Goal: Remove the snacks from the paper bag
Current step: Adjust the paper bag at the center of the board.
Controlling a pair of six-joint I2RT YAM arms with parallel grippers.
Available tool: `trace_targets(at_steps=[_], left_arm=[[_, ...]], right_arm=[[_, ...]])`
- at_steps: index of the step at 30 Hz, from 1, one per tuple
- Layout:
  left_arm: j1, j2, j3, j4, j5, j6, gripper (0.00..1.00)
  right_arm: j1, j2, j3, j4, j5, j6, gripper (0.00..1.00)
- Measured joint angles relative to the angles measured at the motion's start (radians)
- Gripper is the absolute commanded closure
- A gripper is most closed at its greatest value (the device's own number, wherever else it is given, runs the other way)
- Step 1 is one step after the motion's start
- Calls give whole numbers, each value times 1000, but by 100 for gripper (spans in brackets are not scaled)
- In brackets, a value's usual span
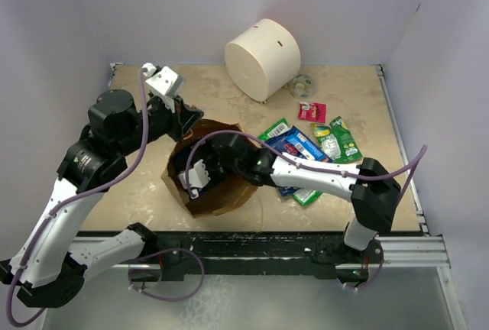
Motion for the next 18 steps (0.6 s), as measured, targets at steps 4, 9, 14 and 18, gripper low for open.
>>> trace_targets(at_steps=[4, 9, 14, 18], left_arm=[[0, -34, -11, 0, -18, 12, 100], [0, -79, -27, 1, -59, 19, 100], [0, -87, -27, 4, -153, 20, 100], [0, -65, -21, -1, -295, 29, 100]], right_arm=[[-13, -26, -24, 18, -30, 15, 35], [-19, -79, -42, 21, -36, 89, 33], [-19, -163, -33, 23, -10, 265, 32], [-9, -239, -13, 24, 34, 473, 29]])
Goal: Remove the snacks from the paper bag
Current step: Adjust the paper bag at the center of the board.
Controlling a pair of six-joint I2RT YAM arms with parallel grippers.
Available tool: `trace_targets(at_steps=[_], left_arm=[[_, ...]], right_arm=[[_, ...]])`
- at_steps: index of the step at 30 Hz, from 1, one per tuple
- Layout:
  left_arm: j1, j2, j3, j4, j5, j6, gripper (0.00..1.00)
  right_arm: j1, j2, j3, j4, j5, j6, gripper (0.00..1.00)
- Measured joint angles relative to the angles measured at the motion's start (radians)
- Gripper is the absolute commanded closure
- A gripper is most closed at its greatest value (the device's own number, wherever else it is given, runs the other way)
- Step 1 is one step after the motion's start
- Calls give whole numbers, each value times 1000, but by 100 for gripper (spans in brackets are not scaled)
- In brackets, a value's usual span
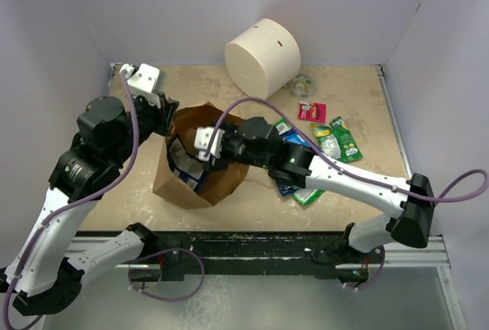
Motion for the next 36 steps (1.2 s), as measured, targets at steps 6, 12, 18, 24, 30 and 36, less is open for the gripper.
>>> trace_targets(at_steps=[6, 12, 18, 24, 30, 36], left_arm=[[0, 53, 19, -4, -131, 33, 100], [0, 61, 19, -6, -190, 54, 100], [0, 64, 20, -8, -217, 69, 100], [0, 69, 20, -19, -224, 69, 100], [0, 76, 22, -25, -231, 69, 100], [0, 124, 92, -54, -288, 112, 100]], right_arm=[[12, -9, 269, -130, 239, 537, 26], [-60, -26, 450, -461, 425, 1038, 23], [-299, 46, 442, -647, 213, 1196, 19], [-319, 229, 478, -743, 58, 1210, 26], [-330, 304, 478, -747, -23, 1201, 68], [-341, 343, 491, -708, -125, 1225, 92]])
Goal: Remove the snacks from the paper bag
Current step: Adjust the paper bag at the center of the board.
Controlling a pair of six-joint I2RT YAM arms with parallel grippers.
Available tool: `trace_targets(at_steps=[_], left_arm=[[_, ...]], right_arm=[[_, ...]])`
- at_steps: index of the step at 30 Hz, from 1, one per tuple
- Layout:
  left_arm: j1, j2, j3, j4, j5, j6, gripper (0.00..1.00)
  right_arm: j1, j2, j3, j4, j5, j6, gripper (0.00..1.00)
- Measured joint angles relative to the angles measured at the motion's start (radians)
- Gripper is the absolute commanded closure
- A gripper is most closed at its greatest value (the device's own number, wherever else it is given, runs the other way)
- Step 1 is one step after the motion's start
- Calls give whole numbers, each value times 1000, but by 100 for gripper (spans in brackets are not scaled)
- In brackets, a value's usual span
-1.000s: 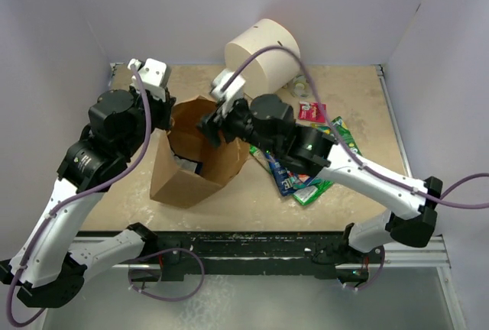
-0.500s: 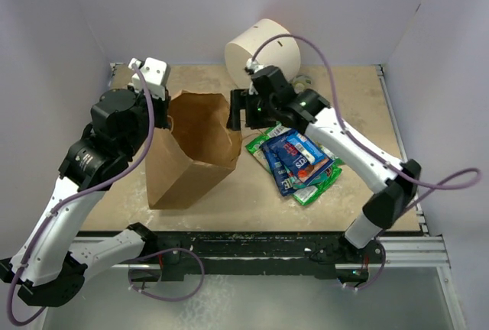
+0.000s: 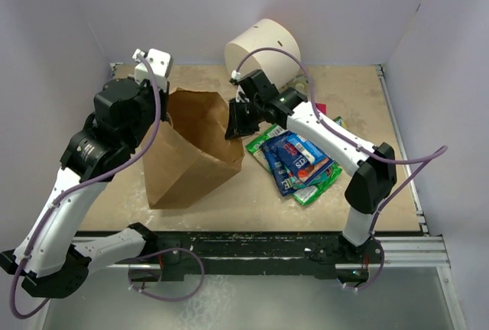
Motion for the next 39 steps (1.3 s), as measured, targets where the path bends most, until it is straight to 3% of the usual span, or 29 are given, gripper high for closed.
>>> trace_targets(at_steps=[6, 10, 13, 15, 18, 23, 32, 39], left_arm=[[0, 99, 147, -20, -28, 135, 100], [-6, 226, 318, -32, -13, 248, 100], [-29, 296, 359, -18, 32, 267, 100], [-48, 324, 309, -10, 111, 222, 100], [-61, 335, 103, 28, 255, 109, 100], [-67, 355, -198, 16, 381, -52, 100], [-67, 102, -182, 56, 383, -74, 100], [-67, -154, -248, 40, 375, -16, 100]], right_arm=[[-1, 36, -10, 129, -97, 56, 96], [-1, 84, -27, 290, -175, 146, 95], [-1, 108, -111, 468, -193, 220, 93], [-1, 117, -211, 608, -193, 264, 92], [-1, 169, -363, 790, -179, 304, 89], [0, 297, -496, 896, -161, 324, 85], [16, 188, -523, 973, -152, 323, 70], [27, 9, -579, 912, -113, 195, 49]])
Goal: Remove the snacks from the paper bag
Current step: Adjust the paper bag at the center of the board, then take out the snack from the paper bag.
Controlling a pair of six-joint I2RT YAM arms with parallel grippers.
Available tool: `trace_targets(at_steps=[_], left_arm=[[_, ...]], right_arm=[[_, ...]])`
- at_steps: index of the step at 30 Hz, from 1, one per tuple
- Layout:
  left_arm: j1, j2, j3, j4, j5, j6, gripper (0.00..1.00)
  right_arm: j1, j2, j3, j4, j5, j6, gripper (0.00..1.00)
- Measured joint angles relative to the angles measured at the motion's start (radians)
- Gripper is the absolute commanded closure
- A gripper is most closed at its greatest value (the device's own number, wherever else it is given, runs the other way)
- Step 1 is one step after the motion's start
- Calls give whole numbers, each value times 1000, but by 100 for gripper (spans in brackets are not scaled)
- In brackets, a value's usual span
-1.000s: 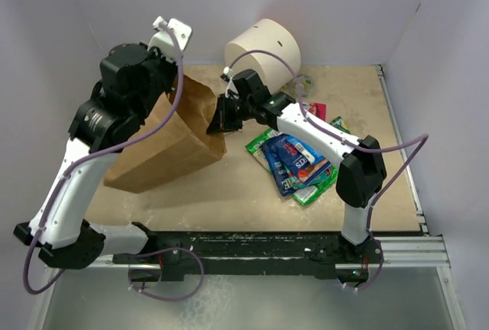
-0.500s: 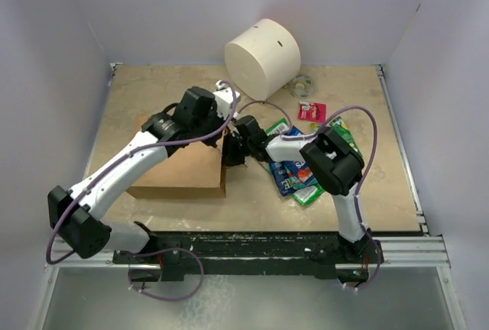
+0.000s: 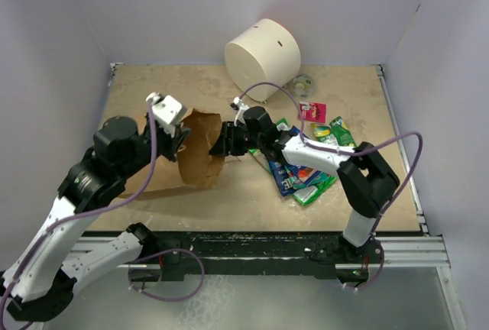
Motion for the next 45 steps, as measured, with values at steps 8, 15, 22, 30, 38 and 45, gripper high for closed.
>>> trace_targets(at_steps=[8, 15, 22, 30, 38, 45], left_arm=[[0, -229, -150, -17, 39, 57, 100], [0, -233, -222, -23, 206, 49, 100], [0, -151, -225, 24, 366, 20, 100], [0, -265, -278, -6, 386, -73, 100], [-1, -354, -272, -16, 318, -191, 100], [-1, -360, -263, -65, 164, -271, 100]], right_arm=[[7, -141, -68, -65, 24, -235, 46], [18, -351, -314, -8, 26, -475, 40], [21, -368, -341, 75, 116, -492, 40], [23, -569, -436, 103, 57, -875, 39], [82, -701, -414, 25, -147, -1291, 41], [250, -669, -352, -3, -193, -1426, 46]])
